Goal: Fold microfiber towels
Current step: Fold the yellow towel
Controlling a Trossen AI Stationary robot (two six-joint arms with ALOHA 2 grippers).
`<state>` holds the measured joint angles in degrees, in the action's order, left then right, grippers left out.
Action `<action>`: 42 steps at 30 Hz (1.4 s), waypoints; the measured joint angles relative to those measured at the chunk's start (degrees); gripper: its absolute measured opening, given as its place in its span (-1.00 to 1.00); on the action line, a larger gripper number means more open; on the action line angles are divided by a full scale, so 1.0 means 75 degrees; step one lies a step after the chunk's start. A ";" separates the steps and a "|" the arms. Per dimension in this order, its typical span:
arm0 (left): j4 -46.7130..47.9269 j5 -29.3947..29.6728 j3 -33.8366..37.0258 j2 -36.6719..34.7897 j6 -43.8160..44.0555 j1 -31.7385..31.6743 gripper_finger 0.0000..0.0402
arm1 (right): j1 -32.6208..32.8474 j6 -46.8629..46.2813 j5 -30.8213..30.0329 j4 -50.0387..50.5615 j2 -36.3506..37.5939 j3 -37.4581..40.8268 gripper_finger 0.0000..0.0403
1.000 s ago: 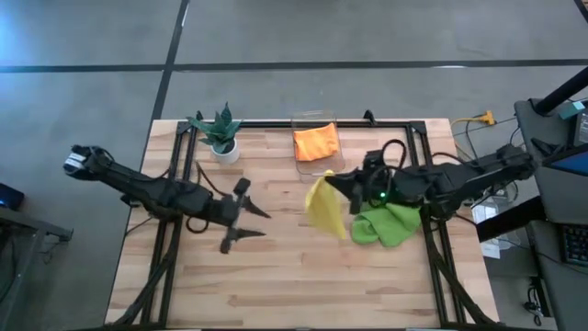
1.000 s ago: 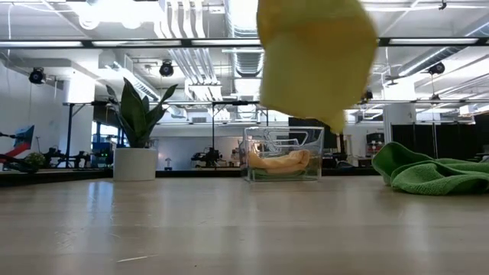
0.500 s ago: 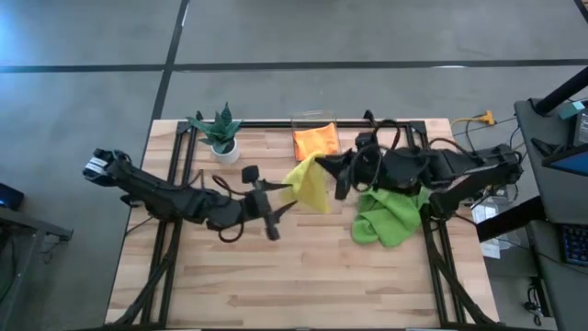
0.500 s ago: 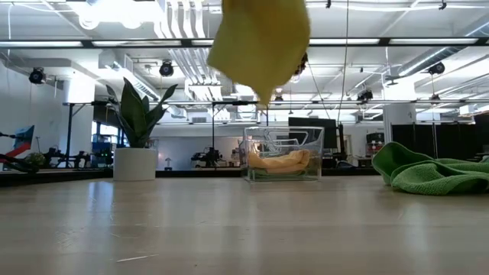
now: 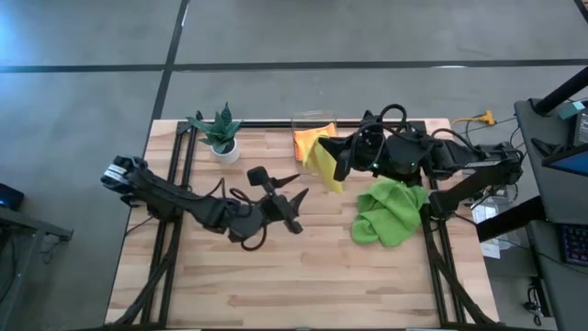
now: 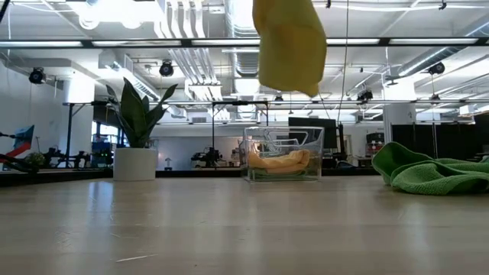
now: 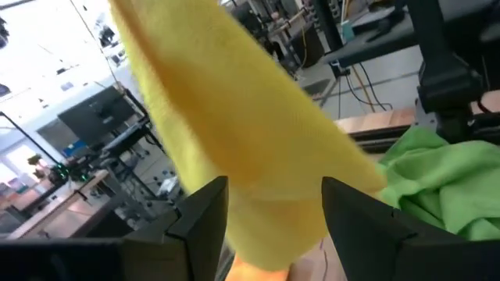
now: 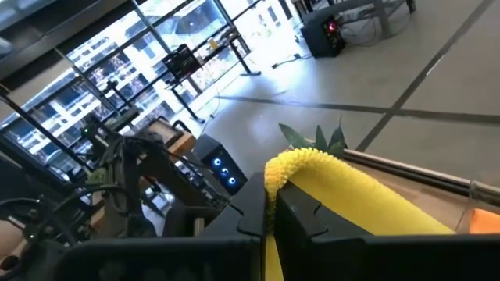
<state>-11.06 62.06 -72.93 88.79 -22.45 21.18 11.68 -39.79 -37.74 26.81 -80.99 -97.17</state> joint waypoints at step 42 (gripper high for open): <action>-0.0613 0.1108 0.0141 0.0143 -0.0054 -0.0682 -0.05 | 0.0058 0.0201 0.1666 -0.0277 0.0017 0.0015 -0.96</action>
<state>-15.66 70.37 -71.88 89.86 -22.85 16.07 12.12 -38.28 -25.24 24.73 -80.86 -97.06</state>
